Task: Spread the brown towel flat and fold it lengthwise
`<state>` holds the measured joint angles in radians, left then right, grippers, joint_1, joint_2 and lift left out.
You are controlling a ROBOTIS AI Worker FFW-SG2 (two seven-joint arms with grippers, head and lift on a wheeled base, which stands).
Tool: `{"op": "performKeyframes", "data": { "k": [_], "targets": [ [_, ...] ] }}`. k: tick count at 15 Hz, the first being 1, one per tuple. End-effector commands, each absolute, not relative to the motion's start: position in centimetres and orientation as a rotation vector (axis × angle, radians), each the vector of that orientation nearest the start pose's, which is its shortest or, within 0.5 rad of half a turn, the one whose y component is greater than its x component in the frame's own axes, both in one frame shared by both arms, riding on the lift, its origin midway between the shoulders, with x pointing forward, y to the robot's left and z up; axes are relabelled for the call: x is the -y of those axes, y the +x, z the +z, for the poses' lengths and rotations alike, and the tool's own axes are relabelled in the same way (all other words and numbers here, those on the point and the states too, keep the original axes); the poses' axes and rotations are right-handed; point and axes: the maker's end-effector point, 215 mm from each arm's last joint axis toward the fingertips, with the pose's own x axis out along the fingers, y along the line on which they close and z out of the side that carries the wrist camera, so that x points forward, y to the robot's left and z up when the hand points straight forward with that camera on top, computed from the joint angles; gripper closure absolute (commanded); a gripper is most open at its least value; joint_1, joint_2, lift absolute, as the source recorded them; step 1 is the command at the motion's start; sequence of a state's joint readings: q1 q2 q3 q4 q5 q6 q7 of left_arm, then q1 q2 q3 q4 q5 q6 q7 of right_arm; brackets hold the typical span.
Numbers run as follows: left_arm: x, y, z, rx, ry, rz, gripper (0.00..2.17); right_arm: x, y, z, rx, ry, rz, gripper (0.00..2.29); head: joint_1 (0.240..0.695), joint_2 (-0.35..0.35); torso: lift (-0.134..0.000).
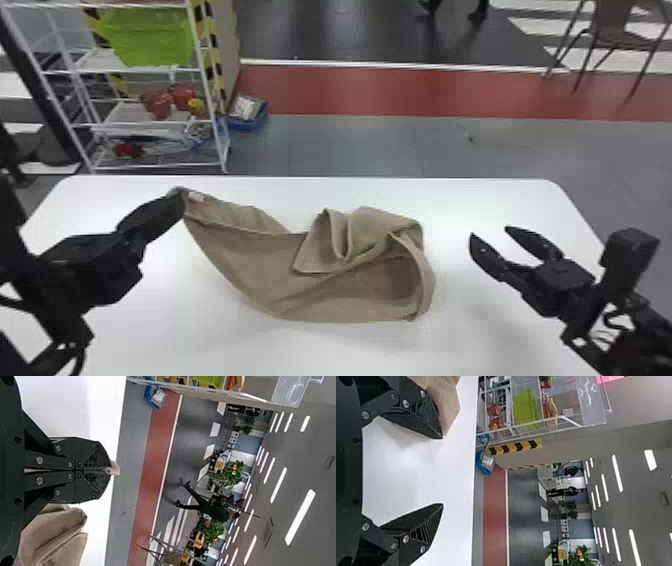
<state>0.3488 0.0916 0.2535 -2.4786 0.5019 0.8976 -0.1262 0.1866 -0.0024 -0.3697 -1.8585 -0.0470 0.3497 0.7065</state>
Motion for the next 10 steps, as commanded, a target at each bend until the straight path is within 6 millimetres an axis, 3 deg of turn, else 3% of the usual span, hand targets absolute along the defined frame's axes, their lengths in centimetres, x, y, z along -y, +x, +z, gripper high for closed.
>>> {"op": "performKeyframes", "data": {
  "k": [1,4,6,7,8,10],
  "targets": [
    [-21.9,45.1,-27.0,-0.295,-0.259,-0.244,1.86,25.3,46.6,-35.2,-0.163,0.069,0.416,0.05,0.695,-0.075,-0.123],
    [-20.8,45.0,-27.2,-0.301,-0.256,-0.260,1.86,17.7,44.8,-33.0,-0.116,0.058,0.550,0.13,0.695,-0.041,-0.123],
    [-20.6,45.0,-27.4,-0.304,-0.252,-0.261,1.86,11.4,44.0,-32.8,-0.124,-0.029,0.652,0.21,0.695,-0.002,-0.123],
    [-20.7,44.9,-27.4,-0.306,-0.252,-0.261,1.86,8.1,43.6,-32.8,-0.129,-0.097,0.700,0.22,0.695,0.049,-0.123],
    [-20.7,44.9,-27.5,-0.307,-0.252,-0.260,1.86,6.0,44.0,-32.8,-0.143,-0.144,0.728,0.32,0.695,0.083,-0.123],
    [-20.6,44.7,-27.7,-0.312,-0.253,-0.267,1.86,3.8,44.8,-33.4,-0.184,-0.202,0.749,0.47,0.695,0.145,-0.123]
  ]
}}
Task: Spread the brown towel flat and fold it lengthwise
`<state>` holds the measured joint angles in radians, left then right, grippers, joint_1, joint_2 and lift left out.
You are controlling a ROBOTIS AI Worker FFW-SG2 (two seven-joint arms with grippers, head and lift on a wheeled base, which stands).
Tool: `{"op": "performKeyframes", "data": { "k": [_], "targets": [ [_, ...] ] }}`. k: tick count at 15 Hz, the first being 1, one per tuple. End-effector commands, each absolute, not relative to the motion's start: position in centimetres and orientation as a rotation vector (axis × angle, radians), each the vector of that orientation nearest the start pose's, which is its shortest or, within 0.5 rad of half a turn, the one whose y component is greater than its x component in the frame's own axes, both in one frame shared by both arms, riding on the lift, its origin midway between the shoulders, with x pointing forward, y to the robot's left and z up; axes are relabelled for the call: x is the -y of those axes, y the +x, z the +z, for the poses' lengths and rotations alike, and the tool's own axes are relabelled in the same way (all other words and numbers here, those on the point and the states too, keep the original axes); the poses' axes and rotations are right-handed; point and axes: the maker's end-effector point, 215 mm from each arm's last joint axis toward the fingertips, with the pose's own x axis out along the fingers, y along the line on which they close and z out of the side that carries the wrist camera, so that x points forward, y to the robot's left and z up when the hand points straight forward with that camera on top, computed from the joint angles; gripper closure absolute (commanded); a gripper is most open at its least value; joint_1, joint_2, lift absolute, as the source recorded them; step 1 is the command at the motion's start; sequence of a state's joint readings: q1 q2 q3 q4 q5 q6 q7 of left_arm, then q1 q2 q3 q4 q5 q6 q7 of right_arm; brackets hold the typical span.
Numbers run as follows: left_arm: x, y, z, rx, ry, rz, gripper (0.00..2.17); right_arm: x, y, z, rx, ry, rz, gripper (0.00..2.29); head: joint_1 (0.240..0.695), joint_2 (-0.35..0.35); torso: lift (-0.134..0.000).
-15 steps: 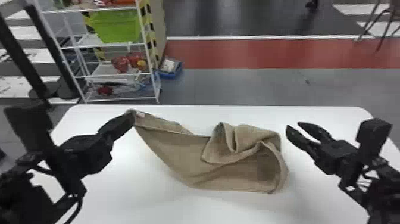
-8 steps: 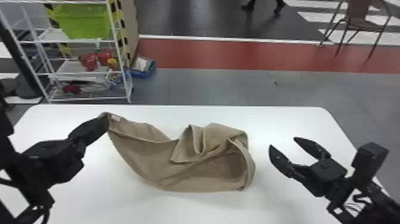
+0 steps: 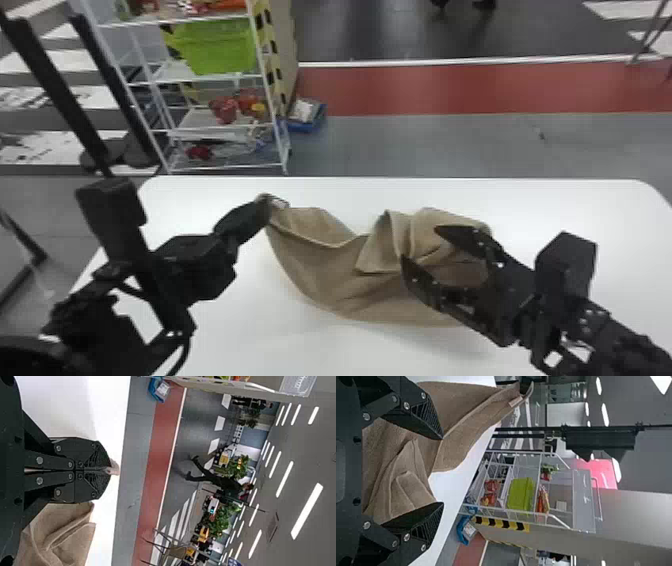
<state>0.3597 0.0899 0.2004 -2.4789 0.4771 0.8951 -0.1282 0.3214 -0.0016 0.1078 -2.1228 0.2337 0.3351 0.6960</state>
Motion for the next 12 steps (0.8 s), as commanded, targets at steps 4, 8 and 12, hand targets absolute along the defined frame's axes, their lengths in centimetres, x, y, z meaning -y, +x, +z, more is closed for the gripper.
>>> {"op": "performKeyframes", "data": {
  "k": [4,8,12],
  "targets": [
    [-20.8,44.8,-27.7,-0.312,-0.251,-0.269,1.86,2.3,46.1,-36.1,-0.245,-0.305,0.730,0.49,0.695,0.216,-0.123],
    [-20.9,44.8,-27.7,-0.310,-0.249,-0.276,1.86,4.1,47.3,-38.8,-0.313,-0.330,0.686,0.49,0.695,0.218,-0.123],
    [-21.0,44.7,-27.7,-0.311,-0.250,-0.274,1.86,6.0,48.8,-40.4,-0.357,-0.331,0.649,0.50,0.695,0.195,-0.123]
  ]
}}
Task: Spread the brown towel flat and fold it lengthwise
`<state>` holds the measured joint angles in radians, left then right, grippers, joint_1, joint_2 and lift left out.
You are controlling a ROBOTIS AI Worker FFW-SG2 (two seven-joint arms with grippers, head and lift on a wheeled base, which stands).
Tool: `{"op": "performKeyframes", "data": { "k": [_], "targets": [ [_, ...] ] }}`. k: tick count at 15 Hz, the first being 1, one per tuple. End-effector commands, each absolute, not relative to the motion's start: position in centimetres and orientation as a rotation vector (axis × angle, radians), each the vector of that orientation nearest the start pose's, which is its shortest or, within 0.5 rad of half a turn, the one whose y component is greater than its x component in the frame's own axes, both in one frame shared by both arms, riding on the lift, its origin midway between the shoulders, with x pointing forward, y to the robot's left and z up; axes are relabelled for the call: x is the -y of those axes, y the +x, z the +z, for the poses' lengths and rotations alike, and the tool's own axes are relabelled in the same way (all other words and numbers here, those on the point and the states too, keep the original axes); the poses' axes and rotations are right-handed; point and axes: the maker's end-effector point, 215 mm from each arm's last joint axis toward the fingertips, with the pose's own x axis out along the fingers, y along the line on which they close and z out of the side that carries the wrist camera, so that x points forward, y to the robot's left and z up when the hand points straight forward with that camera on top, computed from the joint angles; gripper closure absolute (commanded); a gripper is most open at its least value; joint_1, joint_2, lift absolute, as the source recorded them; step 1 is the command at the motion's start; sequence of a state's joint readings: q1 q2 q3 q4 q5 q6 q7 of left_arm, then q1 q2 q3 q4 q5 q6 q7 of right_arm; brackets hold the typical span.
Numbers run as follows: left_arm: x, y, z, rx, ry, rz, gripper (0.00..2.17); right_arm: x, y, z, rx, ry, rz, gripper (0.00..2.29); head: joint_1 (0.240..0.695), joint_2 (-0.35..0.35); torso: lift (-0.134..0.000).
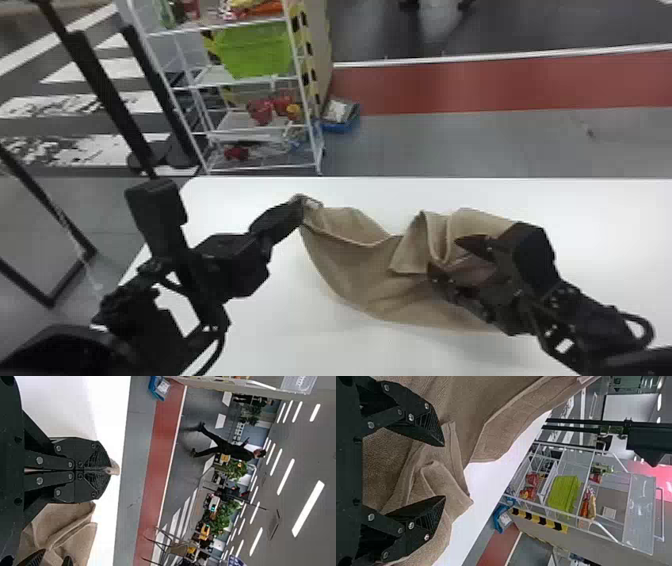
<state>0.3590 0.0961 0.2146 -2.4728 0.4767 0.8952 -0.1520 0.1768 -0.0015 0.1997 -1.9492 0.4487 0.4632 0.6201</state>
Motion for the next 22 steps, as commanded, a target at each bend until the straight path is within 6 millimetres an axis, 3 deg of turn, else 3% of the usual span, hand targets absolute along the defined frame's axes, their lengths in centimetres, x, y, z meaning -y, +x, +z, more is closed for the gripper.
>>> {"op": "performKeyframes", "data": {
  "k": [1,5,6,7,10,15,19,22],
  "targets": [
    [-20.9,44.8,-27.7,-0.310,-0.249,-0.274,1.86,6.3,49.0,-40.7,-0.363,-0.331,0.645,0.50,0.695,0.190,-0.123],
    [-20.7,44.7,-27.6,-0.310,-0.248,-0.277,1.86,7.0,49.6,-41.5,-0.416,-0.312,0.639,0.50,0.695,0.166,-0.123],
    [-20.7,44.8,-27.6,-0.308,-0.248,-0.277,1.86,7.1,49.6,-41.6,-0.425,-0.309,0.637,0.63,0.695,0.164,-0.123],
    [-20.7,44.8,-27.6,-0.308,-0.248,-0.277,1.86,7.3,49.6,-41.9,-0.448,-0.299,0.636,0.79,0.695,0.161,-0.123],
    [-20.6,44.7,-27.5,-0.308,-0.249,-0.278,1.86,7.8,49.6,-41.9,-0.447,-0.279,0.633,1.75,0.695,0.157,-0.123],
    [-21.3,44.8,-27.5,-0.305,-0.244,-0.268,1.86,11.7,50.7,-38.0,-0.327,-0.236,0.560,1.83,0.695,0.135,-0.123],
    [-22.0,44.7,-27.5,-0.304,-0.243,-0.262,1.87,18.1,52.2,-35.0,-0.266,-0.214,0.450,1.83,0.695,0.095,-0.123],
    [-23.0,44.5,-27.6,-0.307,-0.243,-0.248,1.87,27.0,53.5,-32.6,-0.239,-0.145,0.306,1.83,0.695,0.034,-0.123]
  ]
}}
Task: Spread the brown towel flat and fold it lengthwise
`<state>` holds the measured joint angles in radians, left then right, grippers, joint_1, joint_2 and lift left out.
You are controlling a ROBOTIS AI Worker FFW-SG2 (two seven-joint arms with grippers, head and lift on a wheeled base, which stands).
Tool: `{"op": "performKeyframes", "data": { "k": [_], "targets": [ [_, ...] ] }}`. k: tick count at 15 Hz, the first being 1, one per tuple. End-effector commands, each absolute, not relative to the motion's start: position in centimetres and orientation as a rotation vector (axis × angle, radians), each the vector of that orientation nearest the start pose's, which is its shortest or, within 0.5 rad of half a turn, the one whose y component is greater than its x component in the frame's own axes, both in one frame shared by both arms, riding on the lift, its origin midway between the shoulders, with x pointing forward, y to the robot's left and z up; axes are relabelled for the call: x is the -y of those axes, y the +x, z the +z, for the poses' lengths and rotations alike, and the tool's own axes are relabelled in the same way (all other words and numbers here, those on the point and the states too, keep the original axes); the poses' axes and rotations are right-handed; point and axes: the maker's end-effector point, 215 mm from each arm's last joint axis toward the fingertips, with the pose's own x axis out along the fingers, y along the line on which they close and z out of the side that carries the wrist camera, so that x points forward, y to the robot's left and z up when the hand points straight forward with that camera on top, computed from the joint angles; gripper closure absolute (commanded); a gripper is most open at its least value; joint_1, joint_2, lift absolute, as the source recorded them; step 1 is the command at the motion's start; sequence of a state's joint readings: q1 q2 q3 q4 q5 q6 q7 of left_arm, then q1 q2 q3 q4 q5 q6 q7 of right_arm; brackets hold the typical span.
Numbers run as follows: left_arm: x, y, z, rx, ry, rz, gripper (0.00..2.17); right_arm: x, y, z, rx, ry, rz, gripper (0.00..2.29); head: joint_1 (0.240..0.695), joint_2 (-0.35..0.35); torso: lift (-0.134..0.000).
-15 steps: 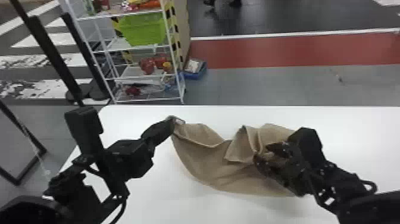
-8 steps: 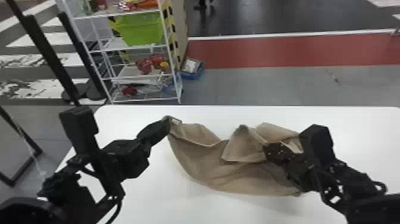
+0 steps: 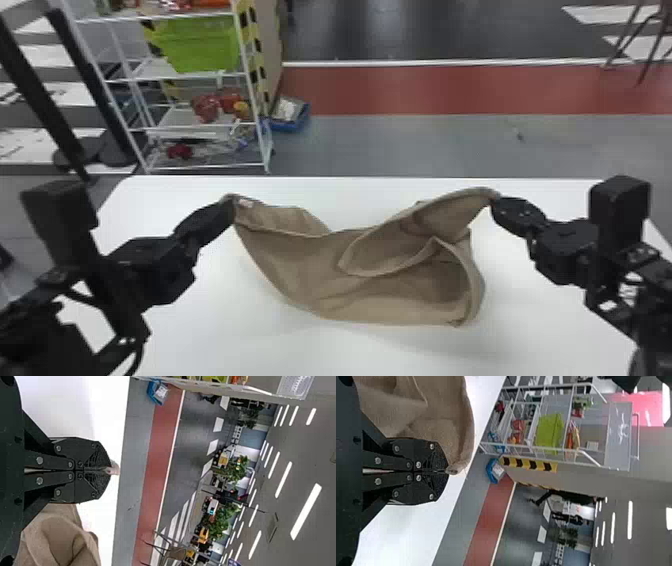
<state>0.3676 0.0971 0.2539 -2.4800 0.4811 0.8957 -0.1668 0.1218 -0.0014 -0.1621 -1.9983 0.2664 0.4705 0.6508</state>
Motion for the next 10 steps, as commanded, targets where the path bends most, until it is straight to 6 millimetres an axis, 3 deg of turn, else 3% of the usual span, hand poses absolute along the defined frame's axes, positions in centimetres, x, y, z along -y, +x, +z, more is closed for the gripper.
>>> {"op": "performKeyframes", "data": {
  "k": [1,4,10],
  "targets": [
    [-23.1,44.5,-27.5,-0.306,-0.242,-0.245,1.87,30.1,53.8,-31.7,-0.229,-0.117,0.256,1.83,0.695,0.010,-0.123],
    [-22.7,44.8,-27.1,-0.295,-0.246,-0.254,1.87,37.8,53.3,-32.0,-0.247,-0.109,0.149,1.83,0.695,-0.088,-0.123],
    [-22.3,44.5,-27.5,-0.305,-0.251,-0.258,1.87,46.1,50.4,-33.4,-0.226,-0.124,0.039,1.83,0.695,-0.230,-0.123]
  ]
}}
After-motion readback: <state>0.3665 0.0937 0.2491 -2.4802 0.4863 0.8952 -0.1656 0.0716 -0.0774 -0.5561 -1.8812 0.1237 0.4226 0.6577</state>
